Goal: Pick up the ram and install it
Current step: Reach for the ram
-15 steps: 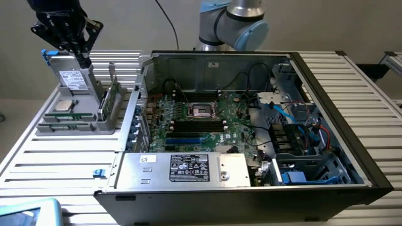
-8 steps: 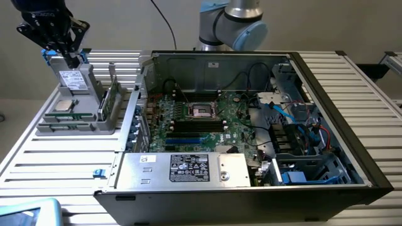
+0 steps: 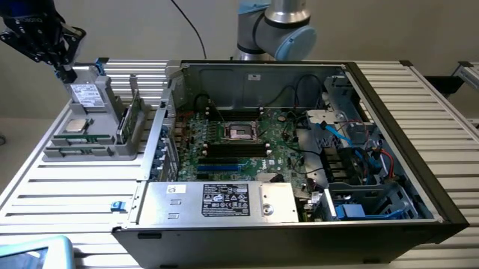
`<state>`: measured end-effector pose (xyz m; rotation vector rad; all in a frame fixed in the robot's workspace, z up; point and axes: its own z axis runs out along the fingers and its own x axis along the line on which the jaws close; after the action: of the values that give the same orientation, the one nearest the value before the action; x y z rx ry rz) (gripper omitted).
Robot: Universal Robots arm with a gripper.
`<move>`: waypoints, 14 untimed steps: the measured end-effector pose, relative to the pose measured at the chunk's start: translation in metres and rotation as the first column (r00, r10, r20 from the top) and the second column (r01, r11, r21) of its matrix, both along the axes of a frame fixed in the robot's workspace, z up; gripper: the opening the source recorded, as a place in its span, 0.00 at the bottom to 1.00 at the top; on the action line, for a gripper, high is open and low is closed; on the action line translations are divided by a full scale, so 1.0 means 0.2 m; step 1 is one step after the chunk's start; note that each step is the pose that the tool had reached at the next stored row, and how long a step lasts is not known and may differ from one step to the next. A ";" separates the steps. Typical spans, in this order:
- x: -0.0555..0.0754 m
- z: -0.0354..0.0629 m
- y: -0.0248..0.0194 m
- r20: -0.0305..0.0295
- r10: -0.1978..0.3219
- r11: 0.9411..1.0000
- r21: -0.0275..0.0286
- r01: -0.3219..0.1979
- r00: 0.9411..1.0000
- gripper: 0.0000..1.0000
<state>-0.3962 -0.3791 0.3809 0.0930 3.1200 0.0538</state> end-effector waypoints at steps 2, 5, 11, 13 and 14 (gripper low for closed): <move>-0.04 -0.010 0.002 0.000 0.000 1.000 0.000 0.000 1.000 0.11; -0.11 -0.030 0.006 0.000 0.000 1.000 0.000 0.000 1.000 0.11; -0.22 -0.066 0.033 -0.002 0.000 1.000 -0.001 0.000 1.000 0.11; -0.22 -0.069 0.037 -0.003 0.000 1.000 -0.001 0.000 1.000 0.11; -0.22 -0.069 0.039 -0.003 0.000 1.000 -0.001 0.000 1.000 0.11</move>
<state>-0.4398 -0.3714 0.3670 0.0930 3.1231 0.0519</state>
